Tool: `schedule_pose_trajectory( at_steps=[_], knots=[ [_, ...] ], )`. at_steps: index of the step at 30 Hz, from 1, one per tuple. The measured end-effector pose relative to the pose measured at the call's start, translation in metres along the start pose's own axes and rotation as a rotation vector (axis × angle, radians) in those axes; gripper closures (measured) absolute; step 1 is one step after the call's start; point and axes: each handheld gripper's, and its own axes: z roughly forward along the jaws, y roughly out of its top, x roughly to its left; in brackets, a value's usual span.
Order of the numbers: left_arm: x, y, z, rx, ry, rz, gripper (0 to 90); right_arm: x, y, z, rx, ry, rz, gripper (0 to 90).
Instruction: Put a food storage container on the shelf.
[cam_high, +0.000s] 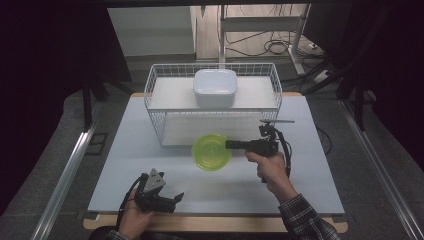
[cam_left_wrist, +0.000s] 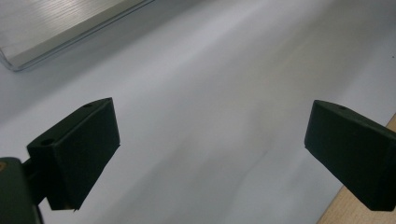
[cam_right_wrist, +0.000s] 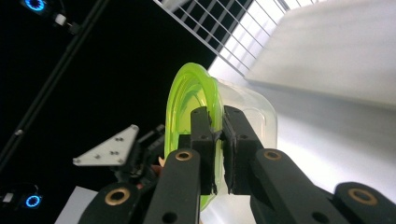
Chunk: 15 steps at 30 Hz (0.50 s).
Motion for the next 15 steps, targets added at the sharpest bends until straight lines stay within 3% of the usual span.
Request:
schedule_pose_trajectory(
  at_steps=[15],
  knots=[
    [-0.001,0.001,0.000,-0.001,-0.004,0.007,3.1,0.046,0.046,-0.028,-0.073,0.052,-0.027,84.3]
  ],
)
